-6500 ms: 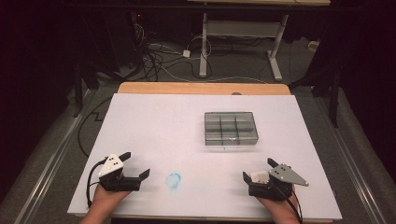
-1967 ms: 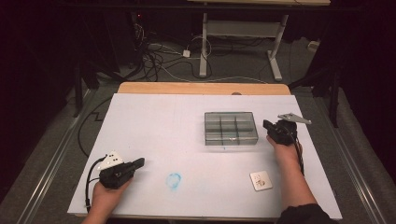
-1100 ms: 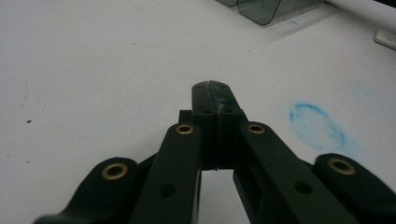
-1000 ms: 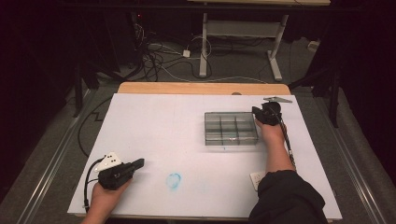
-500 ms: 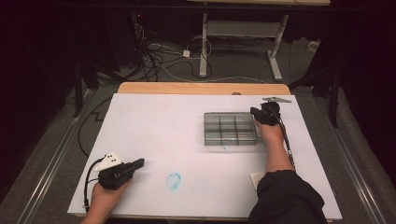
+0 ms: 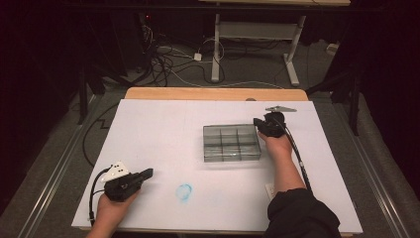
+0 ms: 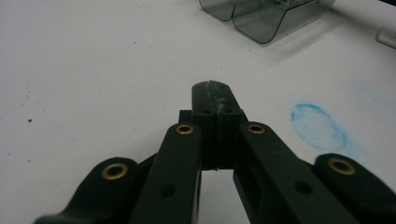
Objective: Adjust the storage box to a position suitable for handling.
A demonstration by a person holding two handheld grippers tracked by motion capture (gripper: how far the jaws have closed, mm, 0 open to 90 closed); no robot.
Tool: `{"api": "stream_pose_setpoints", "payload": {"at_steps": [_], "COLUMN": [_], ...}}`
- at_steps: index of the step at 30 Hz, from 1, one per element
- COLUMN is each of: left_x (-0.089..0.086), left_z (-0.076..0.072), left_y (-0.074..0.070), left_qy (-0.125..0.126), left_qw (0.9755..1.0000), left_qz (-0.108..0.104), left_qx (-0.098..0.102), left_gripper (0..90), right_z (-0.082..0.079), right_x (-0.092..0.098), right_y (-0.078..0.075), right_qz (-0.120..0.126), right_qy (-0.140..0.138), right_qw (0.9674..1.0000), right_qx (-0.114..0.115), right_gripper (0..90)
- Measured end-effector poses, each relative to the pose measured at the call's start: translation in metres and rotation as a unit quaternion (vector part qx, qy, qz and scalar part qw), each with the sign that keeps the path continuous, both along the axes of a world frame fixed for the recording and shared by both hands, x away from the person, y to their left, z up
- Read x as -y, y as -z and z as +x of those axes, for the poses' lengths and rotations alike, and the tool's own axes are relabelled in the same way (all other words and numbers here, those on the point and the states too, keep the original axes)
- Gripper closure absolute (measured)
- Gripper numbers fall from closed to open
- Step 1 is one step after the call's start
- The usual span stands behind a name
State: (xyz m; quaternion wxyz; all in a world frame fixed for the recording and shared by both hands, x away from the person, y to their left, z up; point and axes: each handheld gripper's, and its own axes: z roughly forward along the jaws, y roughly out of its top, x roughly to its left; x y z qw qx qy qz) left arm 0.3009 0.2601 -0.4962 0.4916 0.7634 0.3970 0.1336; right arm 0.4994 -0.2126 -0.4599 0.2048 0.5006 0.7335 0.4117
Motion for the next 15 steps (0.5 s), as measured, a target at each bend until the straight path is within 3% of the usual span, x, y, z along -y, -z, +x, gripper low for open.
{"api": "stream_pose_setpoints", "payload": {"at_steps": [5, 10, 15], "left_x": [0.0, 0.001, 0.001], "left_z": [0.0, 0.0, 0.001], "left_y": [0.0, 0.0, 0.0], "left_qy": [0.0, 0.0, 0.0], "left_qw": [1.0, 1.0, 1.0], "left_qz": [0.001, 0.003, 0.005], "left_qx": [-0.001, 0.0, -0.005], "left_gripper": [87.8, 87.8, 87.8], "right_z": [-0.01, -0.024, -0.042], "right_x": [-0.015, -0.036, -0.049], "right_y": [-0.001, -0.001, 0.004], "right_qz": [-0.002, -0.022, -0.004], "right_qy": [-0.014, -0.04, -0.05], "right_qw": [0.9999, 0.9989, 0.9987], "right_qx": [-0.005, -0.001, 0.003], "right_gripper": [90.0, 90.0, 90.0]}}
